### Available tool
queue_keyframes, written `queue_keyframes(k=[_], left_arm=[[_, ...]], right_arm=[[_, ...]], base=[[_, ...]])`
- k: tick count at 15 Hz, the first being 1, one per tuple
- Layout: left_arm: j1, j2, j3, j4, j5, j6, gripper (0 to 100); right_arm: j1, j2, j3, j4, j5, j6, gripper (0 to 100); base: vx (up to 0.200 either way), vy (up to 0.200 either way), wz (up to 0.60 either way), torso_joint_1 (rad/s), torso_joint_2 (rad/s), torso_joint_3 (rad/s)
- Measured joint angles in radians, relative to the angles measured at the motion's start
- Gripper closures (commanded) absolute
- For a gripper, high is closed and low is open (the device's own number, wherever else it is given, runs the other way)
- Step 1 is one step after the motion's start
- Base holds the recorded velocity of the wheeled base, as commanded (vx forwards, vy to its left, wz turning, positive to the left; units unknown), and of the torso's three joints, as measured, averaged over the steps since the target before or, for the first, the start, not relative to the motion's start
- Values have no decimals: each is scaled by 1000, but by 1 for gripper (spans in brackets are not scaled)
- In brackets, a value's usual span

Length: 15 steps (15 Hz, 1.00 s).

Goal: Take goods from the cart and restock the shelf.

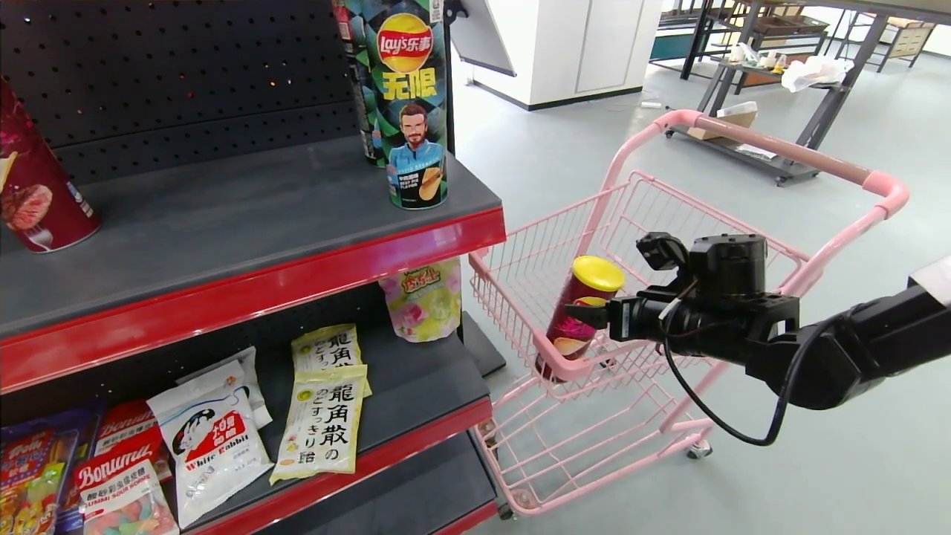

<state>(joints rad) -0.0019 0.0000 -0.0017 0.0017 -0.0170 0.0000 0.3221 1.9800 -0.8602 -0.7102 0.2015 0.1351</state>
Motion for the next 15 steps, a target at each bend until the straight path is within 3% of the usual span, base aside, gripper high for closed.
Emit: queue_keyframes(k=[12, 13, 15], left_arm=[[0, 0, 0, 0, 0, 0, 0], [0, 0, 0, 0, 0, 0, 0], [0, 0, 0, 0, 0, 0, 0]], right_arm=[[6, 159, -174, -8, -11, 2, 0], [6, 167, -174, -17, -17, 3, 100], [6, 186, -174, -68, -26, 30, 100]], base=[[0, 0, 0, 0, 0, 0], [0, 0, 0, 0, 0, 0], [0, 0, 0, 0, 0, 0]])
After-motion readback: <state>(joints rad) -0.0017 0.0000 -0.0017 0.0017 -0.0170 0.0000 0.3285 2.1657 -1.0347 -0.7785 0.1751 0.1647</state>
